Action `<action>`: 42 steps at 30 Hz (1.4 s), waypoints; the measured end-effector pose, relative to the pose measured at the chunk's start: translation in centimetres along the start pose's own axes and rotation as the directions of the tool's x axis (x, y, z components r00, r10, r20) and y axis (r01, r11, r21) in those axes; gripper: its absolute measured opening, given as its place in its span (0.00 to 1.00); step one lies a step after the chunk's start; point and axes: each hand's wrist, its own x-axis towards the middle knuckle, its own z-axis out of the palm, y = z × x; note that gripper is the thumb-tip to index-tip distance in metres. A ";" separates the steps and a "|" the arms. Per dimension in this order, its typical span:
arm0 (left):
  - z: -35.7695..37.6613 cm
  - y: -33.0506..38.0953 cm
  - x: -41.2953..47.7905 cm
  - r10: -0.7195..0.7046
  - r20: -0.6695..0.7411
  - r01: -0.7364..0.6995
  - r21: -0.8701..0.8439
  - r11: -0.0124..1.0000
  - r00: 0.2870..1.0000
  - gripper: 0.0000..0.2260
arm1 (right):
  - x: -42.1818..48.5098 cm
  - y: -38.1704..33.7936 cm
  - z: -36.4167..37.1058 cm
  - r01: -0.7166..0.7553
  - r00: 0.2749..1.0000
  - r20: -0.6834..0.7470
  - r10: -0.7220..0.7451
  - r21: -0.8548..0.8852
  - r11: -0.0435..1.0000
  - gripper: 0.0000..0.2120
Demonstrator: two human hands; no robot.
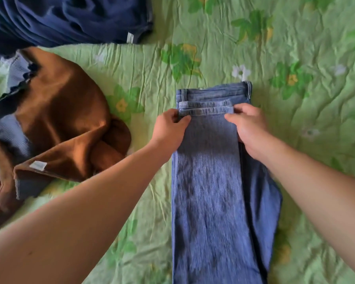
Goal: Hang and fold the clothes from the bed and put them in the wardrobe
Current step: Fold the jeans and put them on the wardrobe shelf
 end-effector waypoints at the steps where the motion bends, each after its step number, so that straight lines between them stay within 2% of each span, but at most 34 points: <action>1: -0.1 0.2 0.7 -0.017 0.005 0.016 0.030 0.999 1.000 0.08 | 0.6 -0.3 0.1 0.021 1.000 0.009 -0.021 -0.049 0.999 0.10; 4: -0.6 0.4 1.6 -0.056 0.017 0.054 0.130 0.990 0.998 0.11 | 1.8 -0.4 0.3 0.043 0.998 0.060 -0.029 -0.261 0.964 0.07; 6: -0.4 0.4 1.5 0.044 -0.016 -0.039 0.259 0.965 0.999 0.17 | 1.6 -0.7 0.4 0.146 0.989 0.029 -0.148 -0.412 0.899 0.09; 7: -0.2 0.3 1.2 0.165 -0.041 -0.139 0.370 0.919 0.985 0.20 | 1.2 -0.8 0.4 0.257 0.957 0.018 -0.289 -0.514 0.818 0.11; 9: 0.5 -0.1 0.9 0.422 -0.019 -0.330 0.594 0.734 0.906 0.27 | 0.0 -0.5 0.5 0.452 0.814 0.100 -0.573 -0.728 0.515 0.20; 10: 1.0 -0.4 1.0 0.477 0.051 -0.384 0.671 0.634 0.877 0.29 | -0.4 -0.2 0.6 0.490 0.758 0.178 -0.627 -0.790 0.368 0.24; 11: 1.4 -1.1 1.3 0.484 0.132 -0.419 0.721 0.552 0.865 0.30 | -0.4 0.5 0.7 0.492 0.757 0.251 -0.603 -0.827 0.273 0.28; 12: 1.8 -2.1 1.8 0.460 0.201 -0.440 0.744 0.502 0.865 0.30 | 0.1 1.5 0.7 0.477 0.795 0.299 -0.528 -0.846 0.238 0.30; 14: 2.2 -4.1 3.0 0.402 0.269 -0.451 0.755 0.476 0.875 0.29 | 1.4 3.5 0.4 0.441 0.861 0.341 -0.376 -0.870 0.220 0.32; 17: 2.3 -5.2 4.5 0.399 0.295 -0.459 0.781 0.422 0.868 0.29 | 2.6 4.6 0.3 0.417 0.875 0.342 -0.342 -0.892 0.176 0.32; 22: 2.0 -4.8 2.2 0.440 0.266 -0.433 0.835 0.339 0.858 0.30 | -0.7 4.3 -0.1 0.471 0.842 0.377 -0.387 -0.863 0.184 0.35; 26: 2.2 -9.4 -5.3 0.481 0.369 -0.531 0.807 0.258 0.795 0.28 | -9.3 9.7 -2.2 0.536 0.802 0.474 -0.364 -0.840 0.087 0.33; 32: 0.8 -19.2 -17.1 0.429 0.421 -0.566 0.768 0.301 0.799 0.28 | -19.5 17.3 -5.5 0.551 0.813 0.491 -0.313 -0.823 0.140 0.35; 36: -0.1 -21.9 -22.0 0.356 0.454 -0.557 0.782 0.280 0.817 0.30 | -23.6 19.8 -6.8 0.569 0.809 0.530 -0.256 -0.814 0.113 0.38; 39: 0.0 -22.5 -24.1 0.314 0.437 -0.522 0.804 0.284 0.843 0.32 | -25.4 20.9 -7.7 0.552 0.824 0.510 -0.246 -0.822 0.143 0.37; 41: -0.1 -22.1 -24.7 0.313 0.399 -0.494 0.802 0.335 0.862 0.32 | -26.3 21.3 -8.5 0.562 0.819 0.510 -0.262 -0.805 0.190 0.35; 42: -0.3 -21.5 -24.8 0.320 0.362 -0.472 0.786 0.400 0.875 0.30 | -26.6 21.3 -9.1 0.574 0.813 0.512 -0.277 -0.786 0.230 0.34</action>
